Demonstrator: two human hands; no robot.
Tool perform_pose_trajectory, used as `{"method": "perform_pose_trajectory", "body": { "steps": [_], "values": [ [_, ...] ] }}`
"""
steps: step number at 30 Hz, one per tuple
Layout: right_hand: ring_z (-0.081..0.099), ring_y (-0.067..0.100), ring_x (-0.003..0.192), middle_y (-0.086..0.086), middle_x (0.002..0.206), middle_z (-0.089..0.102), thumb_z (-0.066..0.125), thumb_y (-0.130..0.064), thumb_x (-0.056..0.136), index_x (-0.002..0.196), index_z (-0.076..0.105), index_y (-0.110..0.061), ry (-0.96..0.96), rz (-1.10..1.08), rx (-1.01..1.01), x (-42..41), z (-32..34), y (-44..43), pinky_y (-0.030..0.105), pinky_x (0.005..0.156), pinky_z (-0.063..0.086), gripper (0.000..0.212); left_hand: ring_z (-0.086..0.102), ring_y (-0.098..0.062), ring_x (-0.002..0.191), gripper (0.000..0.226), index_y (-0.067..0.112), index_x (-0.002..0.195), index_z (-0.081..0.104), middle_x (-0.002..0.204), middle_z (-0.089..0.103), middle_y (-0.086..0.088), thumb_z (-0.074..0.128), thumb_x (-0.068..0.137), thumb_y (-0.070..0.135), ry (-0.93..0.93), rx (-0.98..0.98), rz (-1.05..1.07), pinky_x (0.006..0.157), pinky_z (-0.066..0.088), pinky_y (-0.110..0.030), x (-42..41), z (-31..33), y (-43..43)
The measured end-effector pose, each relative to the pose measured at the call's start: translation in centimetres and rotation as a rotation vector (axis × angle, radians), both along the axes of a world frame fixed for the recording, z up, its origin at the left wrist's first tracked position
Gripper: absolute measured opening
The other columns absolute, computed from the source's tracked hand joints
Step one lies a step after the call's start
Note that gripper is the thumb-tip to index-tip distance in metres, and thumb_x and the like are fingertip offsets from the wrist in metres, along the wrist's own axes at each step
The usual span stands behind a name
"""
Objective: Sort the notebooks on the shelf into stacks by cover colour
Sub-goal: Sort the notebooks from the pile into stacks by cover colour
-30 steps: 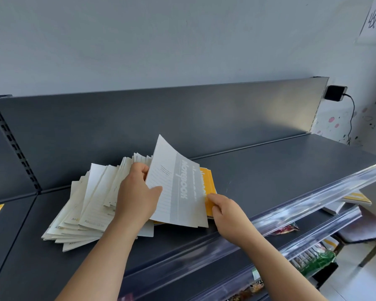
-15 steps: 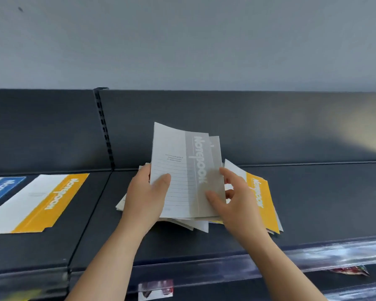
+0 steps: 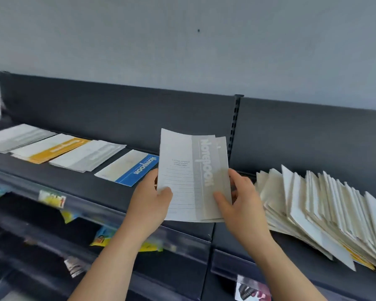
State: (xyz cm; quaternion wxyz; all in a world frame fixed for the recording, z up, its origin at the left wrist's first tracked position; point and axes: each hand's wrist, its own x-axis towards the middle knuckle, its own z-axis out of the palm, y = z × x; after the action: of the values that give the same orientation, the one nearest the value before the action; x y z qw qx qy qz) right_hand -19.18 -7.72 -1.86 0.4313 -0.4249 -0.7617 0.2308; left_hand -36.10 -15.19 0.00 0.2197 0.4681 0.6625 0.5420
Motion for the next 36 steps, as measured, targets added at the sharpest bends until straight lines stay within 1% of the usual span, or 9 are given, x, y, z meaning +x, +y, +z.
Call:
{"method": "perform_pose_trajectory", "body": {
  "steps": [5, 8, 10, 13, 16, 19, 25, 32, 36],
  "values": [
    [0.053, -0.001, 0.078, -0.011, 0.100, 0.050, 0.059, -0.021, 0.087, 0.121, 0.050, -0.033, 0.010, 0.109, -0.002, -10.2, 0.1, -2.5, 0.013, 0.063, 0.043, 0.037, 0.057, 0.006, 0.097, 0.036, 0.034, 0.117, 0.055, 0.108, 0.062, 0.022, 0.047, 0.094, 0.008, 0.103, 0.003, 0.106, 0.060, 0.044, -0.005, -9.6, 0.3, -4.6],
    [0.053, 0.003, 0.079, -0.008, 0.100, 0.051, 0.059, -0.019, 0.087, 0.121, 0.051, -0.031, 0.024, 0.173, -0.011, -16.4, 0.2, -4.3, 0.021, 0.067, 0.047, 0.038, 0.058, -0.002, 0.105, 0.037, 0.033, 0.122, 0.054, 0.114, 0.062, 0.019, 0.049, 0.094, 0.010, 0.125, -0.033, 0.147, 0.075, 0.047, -0.016, -15.2, 0.2, -7.5],
    [0.051, 0.002, 0.080, -0.008, 0.100, 0.050, 0.059, -0.018, 0.087, 0.121, 0.051, -0.030, 0.019, 0.205, -0.005, -20.2, 0.1, -5.5, 0.012, 0.065, 0.040, 0.036, 0.058, -0.004, 0.106, 0.037, 0.033, 0.124, 0.054, 0.116, 0.062, 0.018, 0.050, 0.094, 0.011, 0.135, -0.054, 0.188, 0.078, 0.047, -0.019, -18.6, 0.2, -9.3],
    [0.052, 0.003, 0.083, -0.008, 0.101, 0.050, 0.058, -0.019, 0.088, 0.121, 0.052, -0.028, 0.029, 0.253, -0.031, -25.0, -0.1, -7.0, 0.009, 0.064, 0.038, 0.034, 0.058, 0.000, 0.102, 0.036, 0.033, 0.121, 0.055, 0.113, 0.062, 0.020, 0.051, 0.094, 0.010, 0.112, -0.057, 0.237, 0.075, 0.046, -0.014, -23.1, 0.6, -11.6],
    [0.055, 0.010, 0.086, -0.005, 0.103, 0.050, 0.058, -0.022, 0.089, 0.124, 0.050, -0.026, 0.009, 0.280, -0.066, -29.2, -0.4, -8.0, 0.024, 0.072, 0.048, 0.037, 0.056, 0.011, 0.093, 0.035, 0.036, 0.114, 0.055, 0.107, 0.062, 0.025, 0.050, 0.093, 0.008, 0.102, -0.083, 0.272, 0.059, 0.044, -0.004, -26.7, 0.9, -13.2],
    [0.055, 0.013, 0.092, -0.005, 0.107, 0.050, 0.057, -0.023, 0.090, 0.127, 0.048, -0.026, -0.003, 0.316, -0.096, -32.9, -0.6, -8.4, 0.030, 0.080, 0.051, 0.038, 0.056, 0.016, 0.090, 0.041, 0.035, 0.112, 0.057, 0.104, 0.064, 0.025, 0.047, 0.090, 0.002, 0.086, -0.090, 0.292, 0.057, 0.043, -0.001, -29.7, 0.7, -14.1],
    [0.055, 0.008, 0.087, -0.006, 0.102, 0.051, 0.055, -0.018, 0.089, 0.110, 0.050, -0.033, 0.006, 0.397, -0.153, -39.7, -1.2, -6.9, 0.023, 0.072, 0.047, 0.026, 0.055, 0.013, 0.087, 0.041, 0.036, 0.110, 0.051, 0.098, 0.059, 0.030, 0.047, 0.090, 0.000, 0.061, -0.119, 0.371, 0.057, 0.041, -0.004, -35.7, -0.5, -13.6],
    [0.056, 0.008, 0.087, -0.006, 0.105, 0.055, 0.055, -0.019, 0.087, 0.118, 0.054, -0.028, -0.028, 0.422, -0.201, -48.4, -1.4, -2.3, 0.025, 0.072, 0.048, 0.032, 0.056, 0.006, 0.093, 0.040, 0.024, 0.124, 0.055, 0.111, 0.063, 0.019, 0.050, 0.090, 0.004, 0.052, -0.160, 0.439, 0.064, 0.041, -0.010, -44.6, -1.9, -8.9],
    [0.056, 0.004, 0.082, -0.010, 0.099, 0.058, 0.055, -0.014, 0.087, 0.118, 0.056, -0.026, -0.065, 0.463, -0.220, -53.2, -1.1, 0.5, 0.015, 0.064, 0.043, 0.033, 0.052, 0.013, 0.085, 0.043, 0.026, 0.124, 0.058, 0.100, 0.060, 0.024, 0.047, 0.091, 0.002, 0.067, -0.163, 0.444, 0.059, 0.037, -0.004, -49.0, -2.2, -6.2]
  ]
}}
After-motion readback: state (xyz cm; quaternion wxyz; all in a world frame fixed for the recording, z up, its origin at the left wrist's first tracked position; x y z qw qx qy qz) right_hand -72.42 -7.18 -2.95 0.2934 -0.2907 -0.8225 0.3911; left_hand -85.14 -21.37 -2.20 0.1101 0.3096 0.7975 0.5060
